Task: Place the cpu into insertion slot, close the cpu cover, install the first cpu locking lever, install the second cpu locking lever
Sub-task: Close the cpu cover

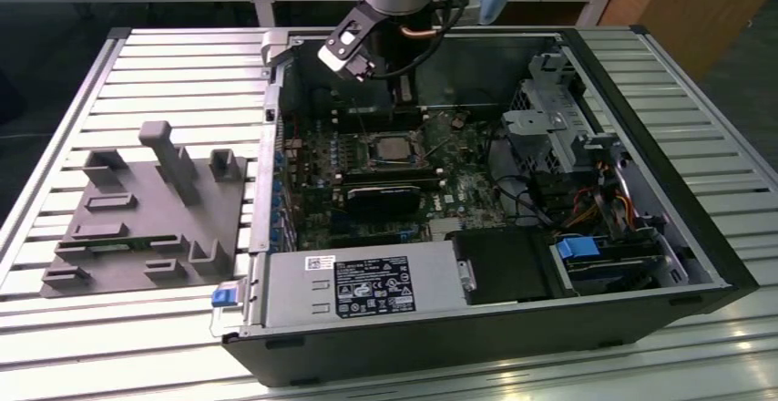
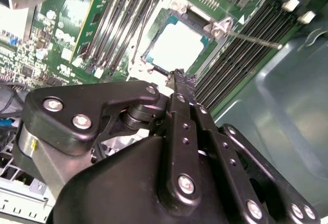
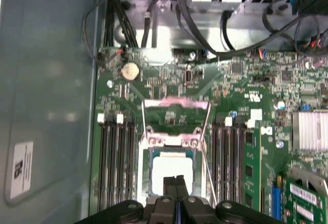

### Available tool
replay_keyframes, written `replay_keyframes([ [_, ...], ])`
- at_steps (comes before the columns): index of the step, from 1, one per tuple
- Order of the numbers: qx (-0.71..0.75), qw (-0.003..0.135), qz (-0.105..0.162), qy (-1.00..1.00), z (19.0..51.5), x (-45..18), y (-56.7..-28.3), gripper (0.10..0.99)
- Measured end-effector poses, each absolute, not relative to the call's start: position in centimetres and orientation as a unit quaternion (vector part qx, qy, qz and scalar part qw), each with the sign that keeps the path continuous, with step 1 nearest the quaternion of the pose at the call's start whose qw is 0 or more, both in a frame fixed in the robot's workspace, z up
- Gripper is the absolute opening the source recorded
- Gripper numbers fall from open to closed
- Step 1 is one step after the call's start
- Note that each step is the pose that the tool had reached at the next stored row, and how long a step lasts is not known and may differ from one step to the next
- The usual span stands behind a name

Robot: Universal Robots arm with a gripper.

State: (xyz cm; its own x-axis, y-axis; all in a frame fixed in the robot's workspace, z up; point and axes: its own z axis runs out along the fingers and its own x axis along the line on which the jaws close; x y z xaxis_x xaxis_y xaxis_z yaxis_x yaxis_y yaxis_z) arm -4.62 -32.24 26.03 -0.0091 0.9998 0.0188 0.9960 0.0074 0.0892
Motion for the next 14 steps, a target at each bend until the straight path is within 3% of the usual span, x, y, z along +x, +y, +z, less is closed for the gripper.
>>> replay_keyframes([
  [14,0.703,0.025,0.038,0.709,26.0,-0.1,-32.2,0.102],
])
